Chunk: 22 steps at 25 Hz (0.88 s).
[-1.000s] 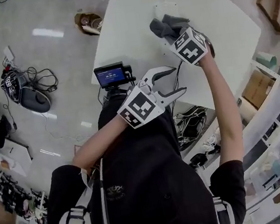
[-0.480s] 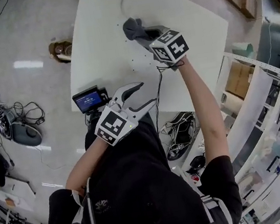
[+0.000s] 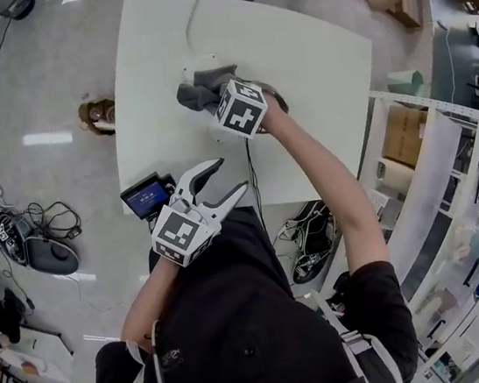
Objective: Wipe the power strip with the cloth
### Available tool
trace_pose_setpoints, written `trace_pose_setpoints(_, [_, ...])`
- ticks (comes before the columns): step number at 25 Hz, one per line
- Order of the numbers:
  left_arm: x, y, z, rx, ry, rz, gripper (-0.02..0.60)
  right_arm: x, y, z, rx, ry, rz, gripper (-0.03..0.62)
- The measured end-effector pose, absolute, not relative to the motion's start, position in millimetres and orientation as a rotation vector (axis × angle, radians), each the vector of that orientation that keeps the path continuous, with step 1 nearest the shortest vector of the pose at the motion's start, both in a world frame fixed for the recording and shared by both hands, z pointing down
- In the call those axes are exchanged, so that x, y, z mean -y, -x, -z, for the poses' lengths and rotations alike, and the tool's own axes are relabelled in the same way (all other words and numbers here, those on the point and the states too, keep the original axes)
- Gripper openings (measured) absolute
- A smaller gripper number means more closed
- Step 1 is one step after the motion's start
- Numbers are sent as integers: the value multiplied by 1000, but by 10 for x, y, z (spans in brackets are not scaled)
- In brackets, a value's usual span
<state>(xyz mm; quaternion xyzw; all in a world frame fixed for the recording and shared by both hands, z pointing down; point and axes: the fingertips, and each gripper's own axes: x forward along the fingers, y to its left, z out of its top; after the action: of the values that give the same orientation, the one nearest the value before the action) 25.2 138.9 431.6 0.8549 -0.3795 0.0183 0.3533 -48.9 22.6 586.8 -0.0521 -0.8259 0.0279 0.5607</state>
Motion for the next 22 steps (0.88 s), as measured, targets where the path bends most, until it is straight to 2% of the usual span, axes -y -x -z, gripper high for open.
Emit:
trace_pose_setpoints(6, [-1296, 89, -4195, 1110, -2172, 66, 301, -1156, -212, -5862, 1772, 422, -261, 121])
trace_pose_setpoints(9, [-1328, 172, -4214, 1144, -2152, 68, 301, -697, 122, -5751, 1826, 285, -208, 121])
trace_pose_setpoints(12, [-1377, 212, -4223, 1173, -2137, 78, 301, 62, 791, -5661, 1874, 63, 52, 121])
trace_pose_setpoints(15, [-1432, 309, -4210, 1201, -2132, 90, 301, 348, 1212, -5800, 1697, 60, 378, 121])
trace_pose_setpoints(19, [-1525, 497, -4200, 1235, -2131, 114, 301, 133, 1208, -6051, 1372, 197, 767, 120])
trace_pose_setpoints(22, [-1568, 548, -4220, 1220, -2129, 122, 301, -235, 1047, -6109, 1340, 285, 843, 120])
